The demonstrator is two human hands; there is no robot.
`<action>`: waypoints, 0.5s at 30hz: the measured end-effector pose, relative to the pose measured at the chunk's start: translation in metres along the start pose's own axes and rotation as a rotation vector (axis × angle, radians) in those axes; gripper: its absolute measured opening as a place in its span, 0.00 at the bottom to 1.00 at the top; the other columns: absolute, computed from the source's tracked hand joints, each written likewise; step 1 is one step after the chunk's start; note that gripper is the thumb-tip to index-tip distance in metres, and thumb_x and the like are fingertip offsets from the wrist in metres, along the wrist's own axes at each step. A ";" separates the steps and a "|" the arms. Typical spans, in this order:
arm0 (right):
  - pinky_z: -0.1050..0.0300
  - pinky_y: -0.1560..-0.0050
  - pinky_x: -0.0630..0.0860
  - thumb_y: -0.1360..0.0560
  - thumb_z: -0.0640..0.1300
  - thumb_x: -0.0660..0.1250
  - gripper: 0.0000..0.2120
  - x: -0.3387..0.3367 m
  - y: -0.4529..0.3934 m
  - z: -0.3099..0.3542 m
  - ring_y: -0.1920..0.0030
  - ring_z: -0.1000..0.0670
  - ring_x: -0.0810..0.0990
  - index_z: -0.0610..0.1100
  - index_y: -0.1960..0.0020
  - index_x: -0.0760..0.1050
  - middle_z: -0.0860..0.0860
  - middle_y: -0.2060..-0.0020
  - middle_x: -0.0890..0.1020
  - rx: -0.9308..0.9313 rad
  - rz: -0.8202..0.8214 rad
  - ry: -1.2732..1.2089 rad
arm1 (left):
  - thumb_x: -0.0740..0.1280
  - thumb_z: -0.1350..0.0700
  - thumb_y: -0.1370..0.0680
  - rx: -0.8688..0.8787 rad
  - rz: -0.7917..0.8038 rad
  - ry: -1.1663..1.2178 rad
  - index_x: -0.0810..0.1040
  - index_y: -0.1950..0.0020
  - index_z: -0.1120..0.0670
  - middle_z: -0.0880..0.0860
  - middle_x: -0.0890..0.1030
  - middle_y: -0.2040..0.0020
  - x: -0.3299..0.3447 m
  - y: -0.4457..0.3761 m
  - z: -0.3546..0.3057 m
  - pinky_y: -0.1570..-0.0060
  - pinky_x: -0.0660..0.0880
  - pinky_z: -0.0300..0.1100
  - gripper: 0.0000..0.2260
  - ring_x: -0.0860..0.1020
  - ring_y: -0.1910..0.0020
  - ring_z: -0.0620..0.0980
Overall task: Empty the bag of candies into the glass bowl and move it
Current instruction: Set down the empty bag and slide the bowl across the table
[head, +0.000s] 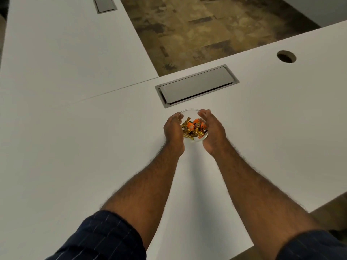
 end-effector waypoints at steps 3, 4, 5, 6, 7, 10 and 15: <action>0.44 0.34 0.74 0.20 0.49 0.62 0.19 -0.022 -0.017 0.024 0.34 0.44 0.75 0.45 0.31 0.73 0.48 0.35 0.78 -0.011 -0.032 -0.007 | 0.62 0.53 0.22 0.003 0.060 -0.034 0.81 0.50 0.51 0.49 0.82 0.49 0.039 -0.005 0.000 0.48 0.76 0.48 0.08 0.77 0.50 0.45; 0.44 0.35 0.74 0.20 0.50 0.61 0.18 -0.029 -0.023 0.031 0.34 0.44 0.75 0.45 0.32 0.73 0.49 0.35 0.79 -0.018 -0.037 -0.003 | 0.62 0.52 0.22 -0.004 0.077 -0.052 0.80 0.52 0.50 0.49 0.82 0.49 0.052 -0.008 0.000 0.48 0.76 0.47 0.08 0.76 0.51 0.44; 0.45 0.36 0.74 0.20 0.51 0.60 0.17 -0.035 -0.028 0.037 0.35 0.44 0.75 0.46 0.34 0.74 0.49 0.36 0.79 -0.023 -0.040 0.008 | 0.61 0.52 0.22 -0.016 0.092 -0.072 0.80 0.53 0.49 0.49 0.81 0.47 0.063 -0.011 0.002 0.49 0.76 0.47 0.08 0.76 0.52 0.44; 0.46 0.37 0.74 0.19 0.53 0.59 0.16 -0.042 -0.033 0.044 0.35 0.44 0.75 0.48 0.35 0.74 0.50 0.37 0.79 -0.028 -0.045 0.020 | 0.61 0.51 0.23 -0.032 0.106 -0.092 0.80 0.54 0.49 0.50 0.81 0.45 0.075 -0.014 0.004 0.50 0.75 0.47 0.08 0.75 0.53 0.44; 0.46 0.38 0.74 0.19 0.54 0.58 0.15 -0.047 -0.037 0.049 0.35 0.44 0.75 0.49 0.36 0.74 0.50 0.38 0.79 -0.029 -0.049 0.028 | 0.61 0.50 0.23 -0.045 0.115 -0.113 0.80 0.53 0.49 0.51 0.80 0.42 0.084 -0.017 0.005 0.51 0.73 0.47 0.08 0.75 0.53 0.45; 0.44 0.36 0.73 0.19 0.55 0.58 0.14 -0.063 -0.053 0.060 0.35 0.44 0.75 0.51 0.39 0.74 0.51 0.38 0.78 -0.012 -0.071 0.021 | 0.59 0.49 0.22 -0.063 0.140 -0.207 0.78 0.49 0.49 0.52 0.78 0.38 0.109 -0.027 0.011 0.51 0.70 0.47 0.10 0.74 0.49 0.47; 0.41 0.30 0.70 0.19 0.55 0.57 0.11 -0.087 -0.078 0.068 0.32 0.43 0.74 0.52 0.45 0.75 0.50 0.38 0.79 0.005 -0.101 0.012 | 0.55 0.46 0.19 -0.062 0.161 -0.282 0.77 0.47 0.50 0.50 0.77 0.41 0.143 -0.043 0.023 0.50 0.67 0.46 0.13 0.72 0.47 0.48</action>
Point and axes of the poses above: each hand's wrist, its own y-axis away from the middle knuckle, its own x-axis out of the palm, z = x × y, the point moved 8 cm from there along -y, towards the middle knuckle
